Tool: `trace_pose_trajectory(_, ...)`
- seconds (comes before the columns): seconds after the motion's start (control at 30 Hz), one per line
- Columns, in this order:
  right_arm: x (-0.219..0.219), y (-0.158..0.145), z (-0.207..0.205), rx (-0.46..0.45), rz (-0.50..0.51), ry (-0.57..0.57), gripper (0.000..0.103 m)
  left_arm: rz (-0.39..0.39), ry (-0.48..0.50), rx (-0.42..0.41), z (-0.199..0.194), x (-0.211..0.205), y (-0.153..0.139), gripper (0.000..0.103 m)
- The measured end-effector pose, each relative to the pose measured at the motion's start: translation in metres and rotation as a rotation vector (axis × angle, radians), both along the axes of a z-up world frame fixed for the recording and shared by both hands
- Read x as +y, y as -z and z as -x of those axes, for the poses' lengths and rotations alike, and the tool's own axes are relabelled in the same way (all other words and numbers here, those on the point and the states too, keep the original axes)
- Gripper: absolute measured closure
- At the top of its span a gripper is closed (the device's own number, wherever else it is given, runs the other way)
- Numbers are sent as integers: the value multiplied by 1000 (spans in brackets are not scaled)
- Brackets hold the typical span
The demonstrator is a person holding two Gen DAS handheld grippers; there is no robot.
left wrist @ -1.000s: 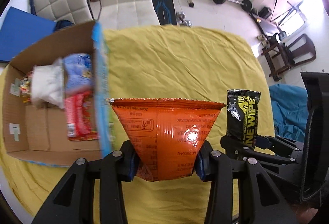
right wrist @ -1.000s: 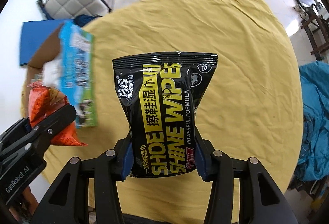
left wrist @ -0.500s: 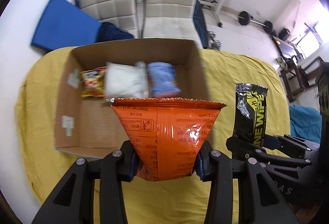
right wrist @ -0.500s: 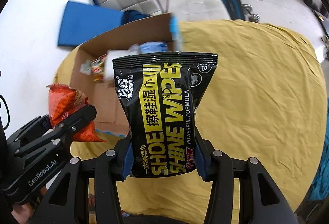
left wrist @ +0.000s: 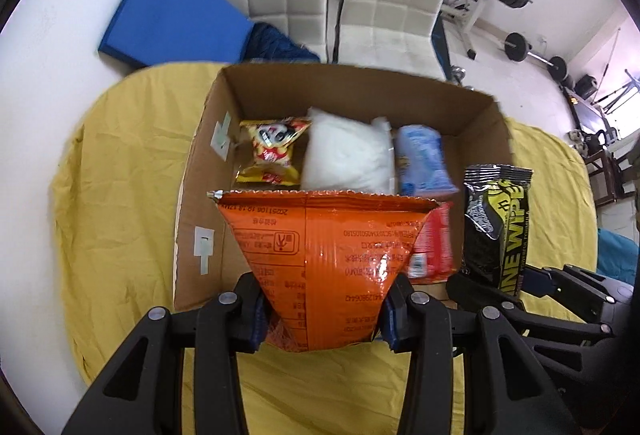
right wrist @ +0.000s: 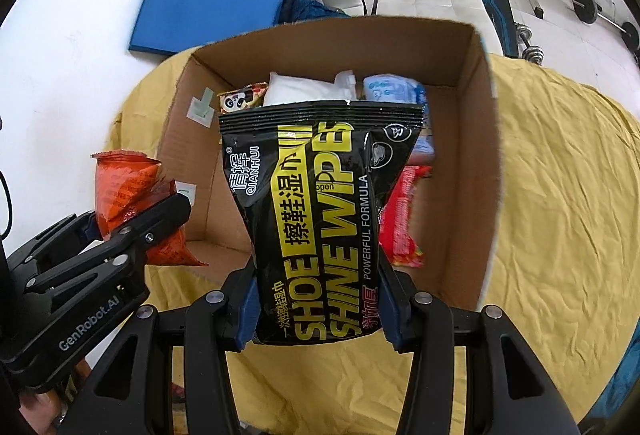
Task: Organize soft objects
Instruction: 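Carry both packs over the box and lower them into the empty space, then open both tools to release the packs and lift away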
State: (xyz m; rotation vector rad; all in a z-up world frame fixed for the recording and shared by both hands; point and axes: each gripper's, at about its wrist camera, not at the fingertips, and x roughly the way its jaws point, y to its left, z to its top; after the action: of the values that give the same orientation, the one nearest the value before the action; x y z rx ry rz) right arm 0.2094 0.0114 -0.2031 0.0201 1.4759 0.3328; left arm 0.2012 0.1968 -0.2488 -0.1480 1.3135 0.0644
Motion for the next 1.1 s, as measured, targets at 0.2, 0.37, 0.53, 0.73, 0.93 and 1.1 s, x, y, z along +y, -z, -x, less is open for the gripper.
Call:
trace_pose_trajectory(0.2, 15, 43, -12, 49, 10, 12, 52, 84, -27, 118, -13, 23, 49, 63)
trace_pose_trajectory(0.37, 21, 83, -20, 98, 4, 32, 52, 143, -38, 198, -21, 37, 82, 63)
trace_pose_trajectory(0.53, 26, 119, -28, 151, -8, 65, 51, 176, -39, 252, -30, 48, 104, 63)
trace_pose_trajectory(0.73, 38, 145, -32, 180, 7, 71, 51, 169, 7, 310, -35, 46, 127, 63)
trace_pose_trajectory(0.93, 41, 151, -30, 203, 14, 77, 50, 182, 15, 353, -36, 44, 149, 63)
trace_pose_trajectory(1.1, 41, 149, -33, 208, 35, 79, 49, 169, 24, 355, -38, 41, 146, 63)
